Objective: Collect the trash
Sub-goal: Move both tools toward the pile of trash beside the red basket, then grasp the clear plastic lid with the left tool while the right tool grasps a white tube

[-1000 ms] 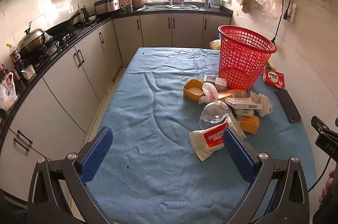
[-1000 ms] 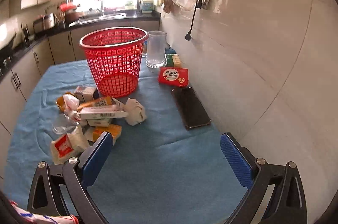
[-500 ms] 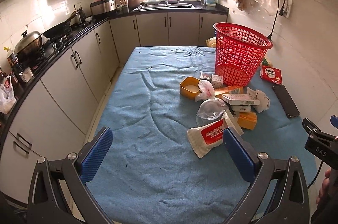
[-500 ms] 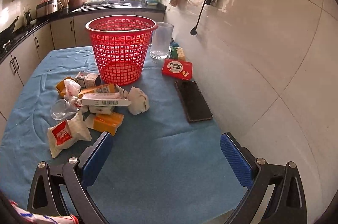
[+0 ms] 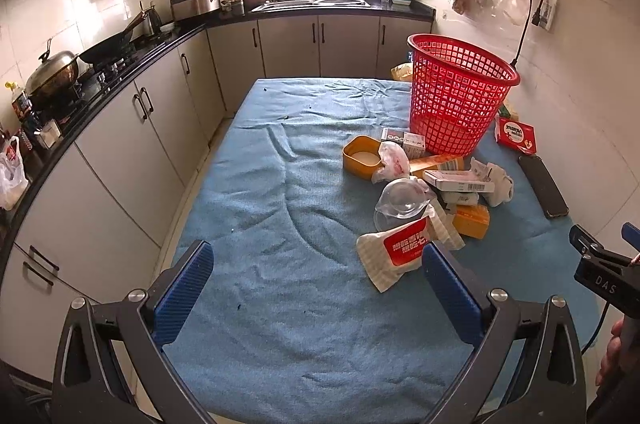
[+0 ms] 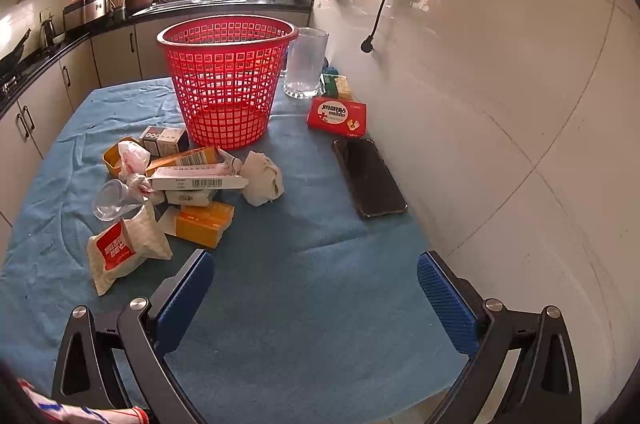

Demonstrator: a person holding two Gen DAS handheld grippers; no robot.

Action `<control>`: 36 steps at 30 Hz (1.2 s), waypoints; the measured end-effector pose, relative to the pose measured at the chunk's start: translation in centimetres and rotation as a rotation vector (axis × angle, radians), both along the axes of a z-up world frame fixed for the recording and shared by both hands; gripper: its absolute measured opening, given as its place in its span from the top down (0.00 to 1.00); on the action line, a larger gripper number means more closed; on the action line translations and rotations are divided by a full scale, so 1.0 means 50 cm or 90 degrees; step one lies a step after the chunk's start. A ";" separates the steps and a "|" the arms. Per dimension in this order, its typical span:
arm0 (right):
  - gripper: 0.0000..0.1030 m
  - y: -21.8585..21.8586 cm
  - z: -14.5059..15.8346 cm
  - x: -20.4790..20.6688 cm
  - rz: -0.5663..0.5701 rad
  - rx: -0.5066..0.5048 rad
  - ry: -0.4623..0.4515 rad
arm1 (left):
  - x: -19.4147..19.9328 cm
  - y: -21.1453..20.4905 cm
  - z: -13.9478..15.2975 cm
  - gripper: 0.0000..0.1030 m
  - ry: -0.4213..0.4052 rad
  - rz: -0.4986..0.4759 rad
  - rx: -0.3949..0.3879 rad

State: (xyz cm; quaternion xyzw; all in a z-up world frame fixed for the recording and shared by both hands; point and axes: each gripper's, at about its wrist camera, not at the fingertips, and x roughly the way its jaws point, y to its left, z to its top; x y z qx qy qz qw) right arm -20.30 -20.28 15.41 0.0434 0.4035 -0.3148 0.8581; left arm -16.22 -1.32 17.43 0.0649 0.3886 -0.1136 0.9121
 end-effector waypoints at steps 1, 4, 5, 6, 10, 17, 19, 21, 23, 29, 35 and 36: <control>0.00 0.001 -0.002 0.001 0.000 0.002 0.002 | 0.001 0.001 -0.001 0.00 0.002 0.000 -0.001; 0.00 0.002 -0.006 0.004 -0.002 0.008 0.005 | 0.006 0.008 -0.004 0.00 0.006 0.002 -0.004; 0.00 0.002 -0.007 0.004 -0.003 0.008 0.006 | 0.007 0.010 -0.005 0.00 0.008 0.003 -0.005; 0.00 0.003 -0.008 0.005 -0.003 0.008 0.006 | 0.009 0.012 -0.007 0.00 0.010 0.004 -0.007; 0.00 0.006 -0.012 0.009 -0.004 0.013 0.010 | 0.016 0.020 -0.015 0.00 0.024 0.008 -0.014; 0.00 0.004 -0.022 0.004 0.012 0.054 -0.005 | 0.039 0.042 -0.031 0.00 0.041 0.025 -0.030; 0.00 0.000 -0.027 -0.002 0.017 0.067 -0.021 | 0.051 0.042 -0.039 0.00 0.052 0.025 -0.031; 0.00 -0.016 -0.037 -0.002 0.022 0.104 -0.032 | 0.067 0.038 -0.048 0.00 0.063 0.018 -0.040; 0.00 -0.036 -0.049 0.005 0.027 0.154 -0.039 | 0.082 0.030 -0.055 0.00 0.070 0.007 -0.046; 0.10 -0.103 -0.088 0.064 0.061 0.274 -0.030 | 0.142 -0.034 -0.082 0.00 0.106 -0.052 -0.058; 0.12 -0.172 -0.104 0.126 0.090 0.325 -0.034 | 0.212 -0.109 -0.124 0.00 0.151 -0.095 -0.068; 0.12 -0.183 -0.106 0.136 0.091 0.331 -0.036 | 0.227 -0.120 -0.133 0.00 0.163 -0.099 -0.075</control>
